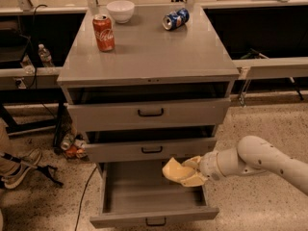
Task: Place sponge into bottom drawer
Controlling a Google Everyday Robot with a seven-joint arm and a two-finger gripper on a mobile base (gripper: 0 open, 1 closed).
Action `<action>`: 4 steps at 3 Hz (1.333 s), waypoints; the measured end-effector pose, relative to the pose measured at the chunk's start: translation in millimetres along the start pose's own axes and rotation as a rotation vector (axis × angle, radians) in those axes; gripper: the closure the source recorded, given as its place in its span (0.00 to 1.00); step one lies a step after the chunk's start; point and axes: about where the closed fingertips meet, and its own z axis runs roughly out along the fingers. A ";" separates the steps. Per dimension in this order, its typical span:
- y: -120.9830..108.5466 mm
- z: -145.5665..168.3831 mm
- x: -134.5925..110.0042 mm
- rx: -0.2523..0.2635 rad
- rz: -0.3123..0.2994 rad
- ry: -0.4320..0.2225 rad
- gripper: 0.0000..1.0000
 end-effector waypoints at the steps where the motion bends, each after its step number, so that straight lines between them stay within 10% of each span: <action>1: -0.9 11.2 8.8 0.002 0.035 -0.015 1.00; 4: -28.6 188.4 117.2 0.077 0.358 -0.094 1.00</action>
Offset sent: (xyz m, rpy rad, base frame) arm 0.0089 0.0390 -0.1882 0.0815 0.1790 -0.2179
